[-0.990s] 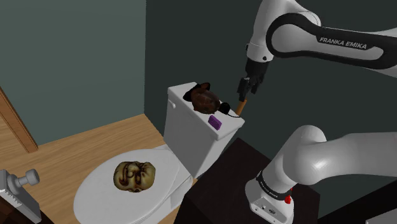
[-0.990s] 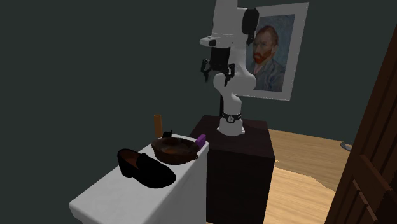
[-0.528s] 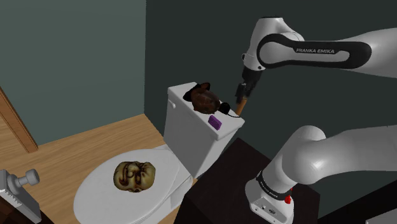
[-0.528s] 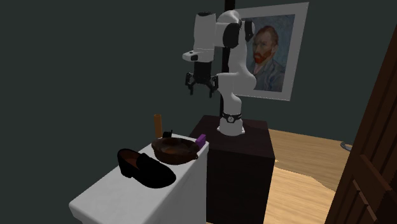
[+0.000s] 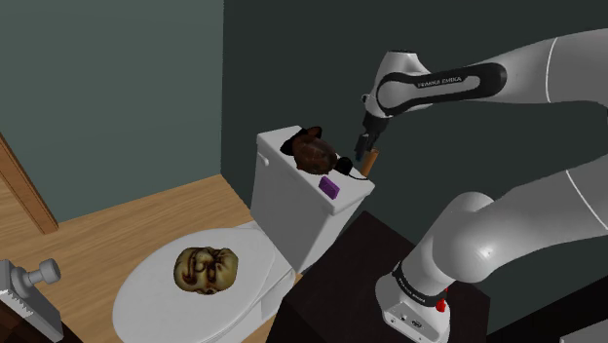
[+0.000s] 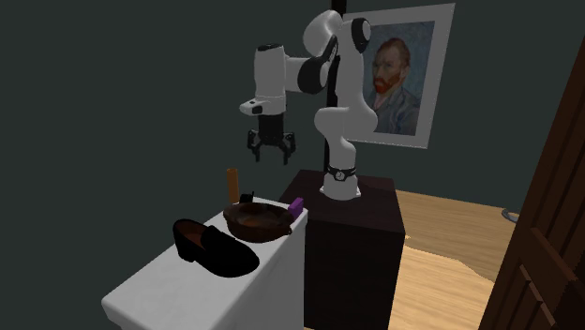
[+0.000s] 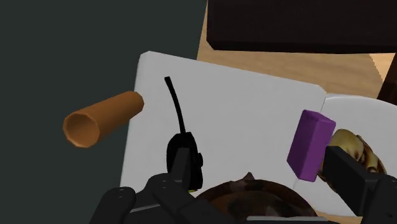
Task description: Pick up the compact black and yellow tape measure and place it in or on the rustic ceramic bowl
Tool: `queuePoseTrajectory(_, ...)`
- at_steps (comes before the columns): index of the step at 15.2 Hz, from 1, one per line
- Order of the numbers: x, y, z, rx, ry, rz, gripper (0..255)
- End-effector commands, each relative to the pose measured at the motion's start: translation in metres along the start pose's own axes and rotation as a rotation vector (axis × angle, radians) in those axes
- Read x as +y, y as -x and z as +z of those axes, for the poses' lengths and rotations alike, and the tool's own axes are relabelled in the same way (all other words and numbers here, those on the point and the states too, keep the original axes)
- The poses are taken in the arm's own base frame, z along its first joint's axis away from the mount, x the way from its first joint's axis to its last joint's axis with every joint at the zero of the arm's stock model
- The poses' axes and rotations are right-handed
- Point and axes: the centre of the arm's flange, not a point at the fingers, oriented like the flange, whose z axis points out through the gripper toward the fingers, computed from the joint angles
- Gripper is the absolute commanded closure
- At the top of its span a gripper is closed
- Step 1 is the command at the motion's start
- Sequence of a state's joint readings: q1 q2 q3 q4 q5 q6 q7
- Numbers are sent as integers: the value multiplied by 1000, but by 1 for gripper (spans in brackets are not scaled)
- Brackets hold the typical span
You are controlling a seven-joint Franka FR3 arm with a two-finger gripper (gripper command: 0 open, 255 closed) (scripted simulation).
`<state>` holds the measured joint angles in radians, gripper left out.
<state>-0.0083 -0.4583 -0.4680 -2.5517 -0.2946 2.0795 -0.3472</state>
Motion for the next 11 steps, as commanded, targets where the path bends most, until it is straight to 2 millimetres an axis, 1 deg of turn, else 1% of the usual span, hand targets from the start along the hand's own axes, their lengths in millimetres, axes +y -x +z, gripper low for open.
queuePoseTrajectory(1, 16, -9, 22, 11, -9, -23, 0)
queuePoseTrajectory(8, 76, -47, 83, 43, -48, -98, 0)
queuePoseTrajectory(11, 75, -48, 99, 43, -48, -98, 0)
